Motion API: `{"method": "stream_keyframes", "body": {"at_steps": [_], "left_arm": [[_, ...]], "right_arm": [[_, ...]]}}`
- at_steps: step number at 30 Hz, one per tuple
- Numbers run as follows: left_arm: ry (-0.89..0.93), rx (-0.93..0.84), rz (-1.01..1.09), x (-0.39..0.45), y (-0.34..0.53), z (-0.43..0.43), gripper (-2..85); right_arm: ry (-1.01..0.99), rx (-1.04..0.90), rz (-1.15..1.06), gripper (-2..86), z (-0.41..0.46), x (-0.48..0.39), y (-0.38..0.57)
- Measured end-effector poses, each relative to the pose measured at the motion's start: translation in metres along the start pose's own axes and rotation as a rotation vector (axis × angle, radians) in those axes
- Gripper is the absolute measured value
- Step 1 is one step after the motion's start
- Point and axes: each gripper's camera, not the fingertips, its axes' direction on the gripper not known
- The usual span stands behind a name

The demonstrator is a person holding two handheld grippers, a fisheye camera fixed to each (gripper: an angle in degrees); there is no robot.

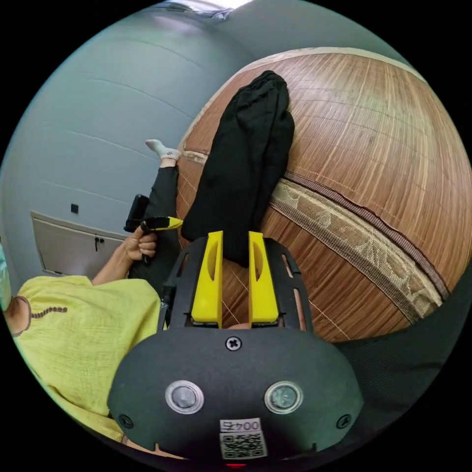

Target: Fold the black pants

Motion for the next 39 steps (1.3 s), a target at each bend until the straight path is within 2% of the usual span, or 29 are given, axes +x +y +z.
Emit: {"method": "stream_keyframes", "body": {"at_steps": [8,18,26,31,39], "left_arm": [[0.017,-0.003,-0.009,-0.001,-0.004,0.0,6.9],[-0.034,-0.057,-0.007,0.008,-0.007,0.011,6.9],[-0.125,-0.102,0.131,0.043,0.001,0.022,7.3],[-0.203,-0.092,0.211,0.066,0.007,0.027,7.5],[-0.168,-0.061,0.086,0.064,0.007,0.024,7.3]], "right_arm": [[-0.079,0.07,0.07,8.6,-0.009,0.05,0.003],[-0.094,0.023,0.091,7.7,-0.008,0.082,0.012],[0.009,-0.073,0.006,7.4,0.0,0.075,0.015],[-0.058,-0.083,0.035,6.6,-0.001,0.091,0.015],[-0.075,-0.072,0.061,6.1,-0.002,0.103,0.012]]}}
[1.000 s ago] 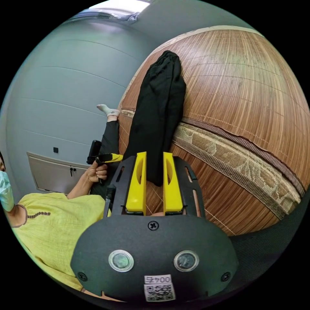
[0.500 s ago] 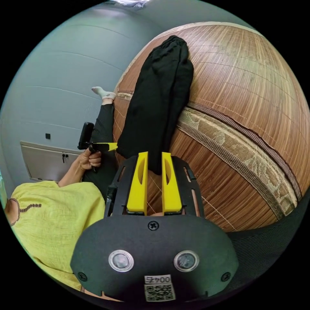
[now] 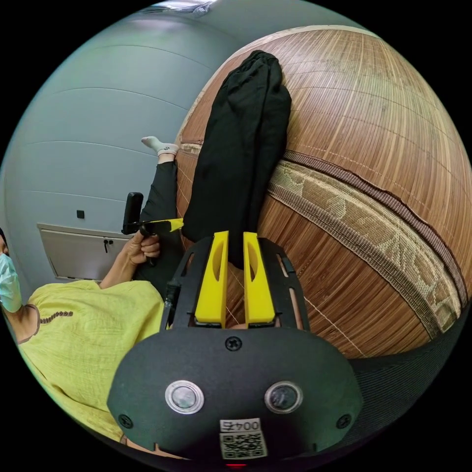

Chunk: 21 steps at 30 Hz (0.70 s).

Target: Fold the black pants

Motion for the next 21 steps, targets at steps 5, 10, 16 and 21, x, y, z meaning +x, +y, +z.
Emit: {"method": "stream_keyframes", "body": {"at_steps": [5,10,16,21], "left_arm": [[-0.282,0.057,0.124,0.048,0.015,-0.002,9.5],[-0.395,0.01,0.161,0.069,0.015,0.011,11.5],[-0.319,0.038,0.159,0.073,0.016,0.003,10.2],[-0.265,0.059,0.173,0.077,0.017,-0.004,9.2]], "right_arm": [[-0.012,0.001,0.012,5.4,-0.001,0.005,0.001],[0.0,-0.003,0.009,5.2,-0.001,0.004,-0.001],[-0.009,-0.003,0.015,5.1,0.0,0.002,-0.003],[-0.011,-0.006,0.012,5.0,0.001,-0.003,-0.007]]}}
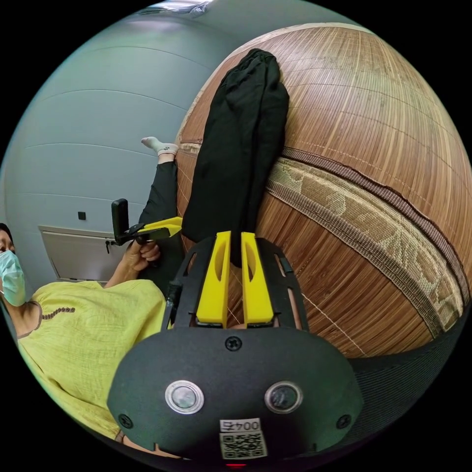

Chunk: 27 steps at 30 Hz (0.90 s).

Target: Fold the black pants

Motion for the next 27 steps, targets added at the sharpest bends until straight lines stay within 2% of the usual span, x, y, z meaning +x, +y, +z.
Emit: {"method": "stream_keyframes", "body": {"at_steps": [11,15,23,27], "left_arm": [[0.209,0.005,-0.157,-0.028,-0.019,0.001,6.6],[0.209,0.006,-0.15,-0.022,-0.022,-0.004,3.5],[0.187,0.08,-0.021,0.025,-0.016,-0.059,1.7],[0.134,0.041,0.015,0.043,-0.004,-0.06,1.2]], "right_arm": [[-0.06,-0.005,0.009,4.7,0.012,-0.014,-0.018],[-0.063,-0.023,-0.008,3.1,0.02,-0.028,-0.026],[0.121,0.003,-0.212,2.0,0.0,-0.132,-0.028],[0.206,-0.036,-0.189,2.3,0.016,-0.153,-0.02]]}}
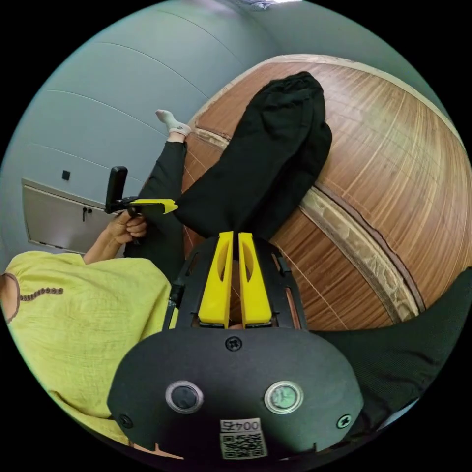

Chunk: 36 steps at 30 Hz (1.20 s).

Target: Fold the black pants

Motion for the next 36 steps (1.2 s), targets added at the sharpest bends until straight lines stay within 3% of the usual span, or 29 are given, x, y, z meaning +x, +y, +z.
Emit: {"method": "stream_keyframes", "body": {"at_steps": [5,9,12,17,24,28,36], "left_arm": [[-0.132,-0.256,0.02,0.024,-0.004,0.039,0.5],[-0.222,-0.331,0.073,0.045,-0.009,0.053,0.5],[-0.238,-0.242,0.104,0.062,-0.006,0.038,1.0],[-0.336,0.063,0.238,0.1,-0.018,0.016,5.3],[-0.429,-0.027,0.198,0.098,-0.047,0.083,8.3],[-0.578,0.079,0.311,0.112,-0.033,0.096,6.5],[-0.548,0.154,0.285,0.118,-0.038,0.1,6.6]], "right_arm": [[0.12,-0.13,0.123,3.3,0.05,-0.006,-0.003],[0.143,-0.143,0.138,4.4,0.057,-0.021,-0.016],[0.207,-0.127,0.094,6.9,0.047,-0.045,-0.02],[0.288,0.045,-0.034,12.6,0.038,-0.098,-0.05],[0.465,-0.125,-0.05,18.3,0.121,-0.129,-0.11],[0.597,-0.079,-0.029,18.4,0.146,-0.147,-0.12],[0.614,0.024,-0.053,18.2,0.154,-0.159,-0.132]]}}
